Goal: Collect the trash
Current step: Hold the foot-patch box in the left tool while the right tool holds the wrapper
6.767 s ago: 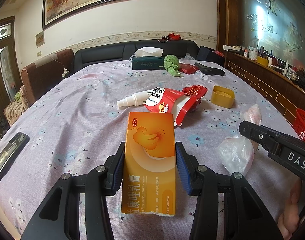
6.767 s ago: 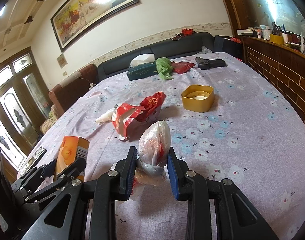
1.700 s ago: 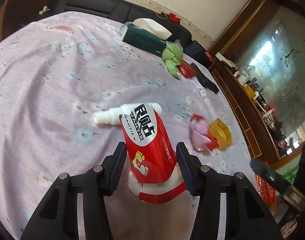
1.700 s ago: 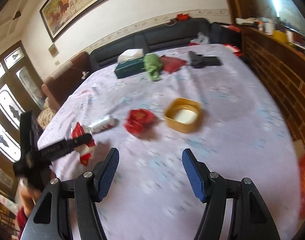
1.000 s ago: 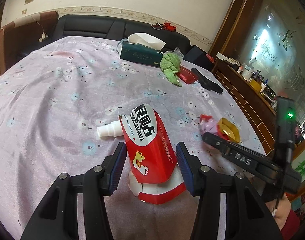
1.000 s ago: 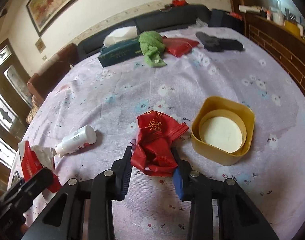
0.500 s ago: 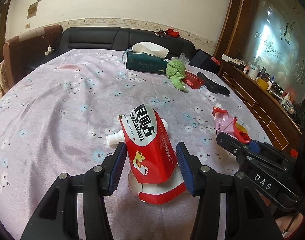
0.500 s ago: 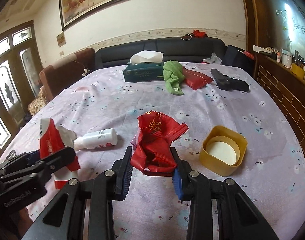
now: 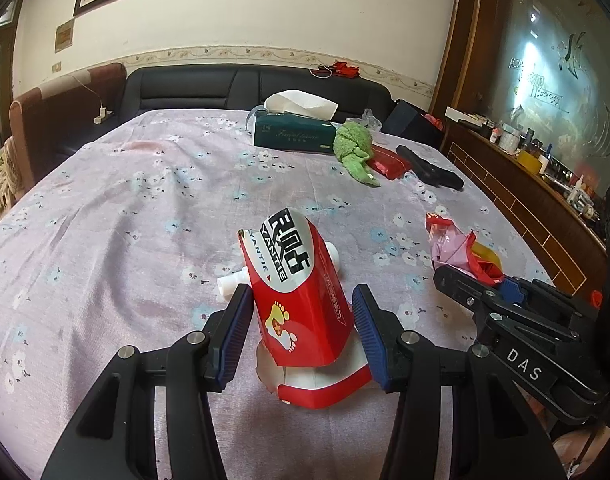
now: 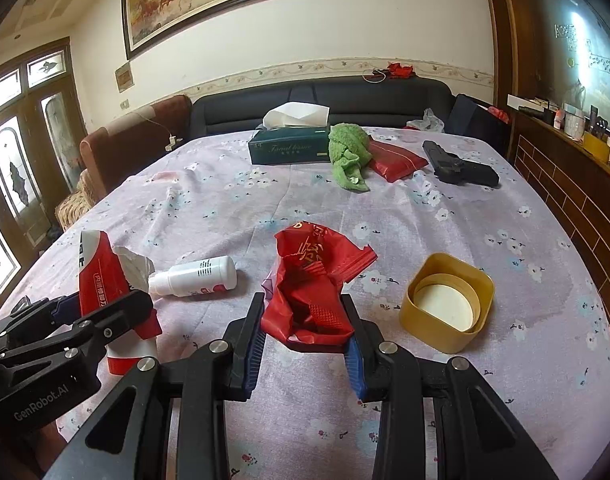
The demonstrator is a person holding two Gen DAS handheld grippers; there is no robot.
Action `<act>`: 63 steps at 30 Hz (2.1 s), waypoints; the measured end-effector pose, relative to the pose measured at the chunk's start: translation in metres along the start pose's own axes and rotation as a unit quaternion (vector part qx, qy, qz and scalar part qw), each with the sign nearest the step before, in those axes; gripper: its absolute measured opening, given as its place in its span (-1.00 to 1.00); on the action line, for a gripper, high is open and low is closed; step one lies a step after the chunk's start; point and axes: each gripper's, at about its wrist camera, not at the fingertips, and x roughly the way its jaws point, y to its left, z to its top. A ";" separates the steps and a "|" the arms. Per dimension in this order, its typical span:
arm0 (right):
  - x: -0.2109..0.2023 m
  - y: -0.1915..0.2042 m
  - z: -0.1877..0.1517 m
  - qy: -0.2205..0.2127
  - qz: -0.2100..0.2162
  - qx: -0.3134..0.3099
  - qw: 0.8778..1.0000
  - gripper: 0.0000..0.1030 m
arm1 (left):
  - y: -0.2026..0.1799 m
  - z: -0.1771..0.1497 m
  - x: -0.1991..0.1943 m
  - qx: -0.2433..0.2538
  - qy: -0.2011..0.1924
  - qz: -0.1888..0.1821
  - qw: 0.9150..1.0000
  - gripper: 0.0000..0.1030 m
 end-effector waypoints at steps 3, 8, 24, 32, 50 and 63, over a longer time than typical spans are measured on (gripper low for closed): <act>0.000 0.001 -0.001 0.000 -0.002 -0.004 1.000 -0.28 | -0.001 0.000 0.000 0.003 0.001 0.001 1.000 -0.04; 0.000 0.004 -0.002 -0.001 -0.005 -0.009 1.000 -0.28 | -0.001 0.000 0.002 0.004 0.004 0.003 1.000 -0.03; -0.004 0.004 0.000 -0.010 -0.023 -0.012 1.000 -0.28 | -0.002 -0.001 0.001 0.008 -0.001 0.009 1.000 -0.03; -0.019 -0.015 -0.003 0.004 -0.030 0.045 0.999 -0.28 | -0.011 -0.002 -0.005 0.031 -0.021 0.023 0.999 -0.02; -0.131 -0.023 -0.065 -0.011 -0.032 0.059 0.998 -0.27 | -0.057 -0.038 -0.072 0.075 -0.025 0.029 0.996 0.02; -0.154 -0.034 -0.087 -0.009 -0.033 0.071 0.997 -0.26 | -0.082 -0.062 -0.093 0.097 -0.024 0.037 0.994 0.02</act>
